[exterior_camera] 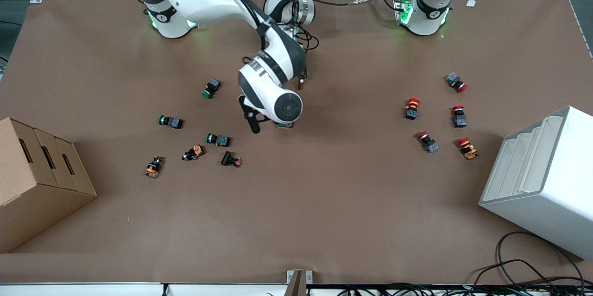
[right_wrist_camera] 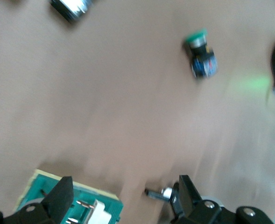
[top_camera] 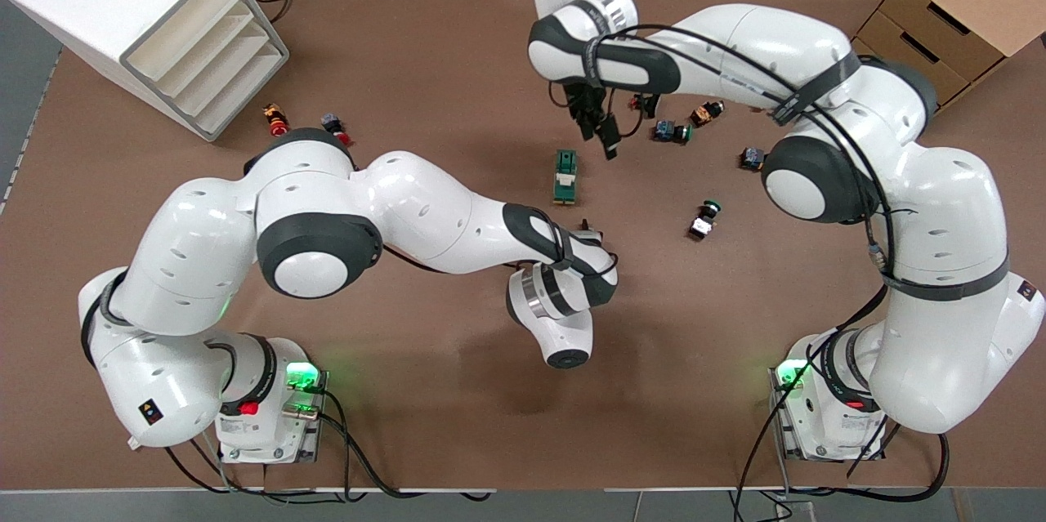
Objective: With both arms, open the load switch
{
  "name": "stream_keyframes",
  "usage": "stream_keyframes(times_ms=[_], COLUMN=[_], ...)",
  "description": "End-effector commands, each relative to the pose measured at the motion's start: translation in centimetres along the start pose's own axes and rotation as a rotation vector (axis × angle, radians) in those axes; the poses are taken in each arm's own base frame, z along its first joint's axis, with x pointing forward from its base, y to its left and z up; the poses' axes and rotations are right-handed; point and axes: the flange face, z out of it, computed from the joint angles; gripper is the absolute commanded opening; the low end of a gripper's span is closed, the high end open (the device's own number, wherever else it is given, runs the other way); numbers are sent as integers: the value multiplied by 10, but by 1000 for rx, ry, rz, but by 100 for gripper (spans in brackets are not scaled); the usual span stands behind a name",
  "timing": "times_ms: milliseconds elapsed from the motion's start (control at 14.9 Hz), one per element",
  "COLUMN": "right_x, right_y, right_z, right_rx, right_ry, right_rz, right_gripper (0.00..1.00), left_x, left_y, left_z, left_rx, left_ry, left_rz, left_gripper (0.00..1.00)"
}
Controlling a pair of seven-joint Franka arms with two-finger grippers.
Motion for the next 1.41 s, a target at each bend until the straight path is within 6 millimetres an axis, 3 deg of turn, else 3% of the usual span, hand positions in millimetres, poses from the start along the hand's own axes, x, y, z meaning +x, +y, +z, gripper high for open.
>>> stream_keyframes(times_ms=[0,201,335,536,737,871,1072,1206,1340], right_x=[63,144,201,279,337,380,447,468,473], right_y=[20,41,67,110,147,175,217,240,257], right_z=[-39,-70,-90,-112,-122,-126,-123,-127,-137], right_rx=[46,106,153,227,243,273,313,314,326], right_ry=[-16,-52,-62,-52,-20,6,44,71,90], right_rz=[-148,-331,-474,-690,-846,-963,-1107,-1122,-1100], right_gripper=[100,100,100,100,100,100,100,100,100], left_x=[19,33,52,95,145,189,271,324,379], left_y=[4,10,12,25,36,42,40,26,7], left_z=[-9,-17,-16,-21,-24,-23,-18,-12,-4], left_rx=[64,85,104,177,238,275,303,347,373], left_ry=[-35,-63,-83,-183,-289,-373,-511,-563,-649], left_rz=[-60,-68,-66,-56,-76,-88,-112,-136,-114], left_gripper=[99,99,99,99,99,100,100,100,100])
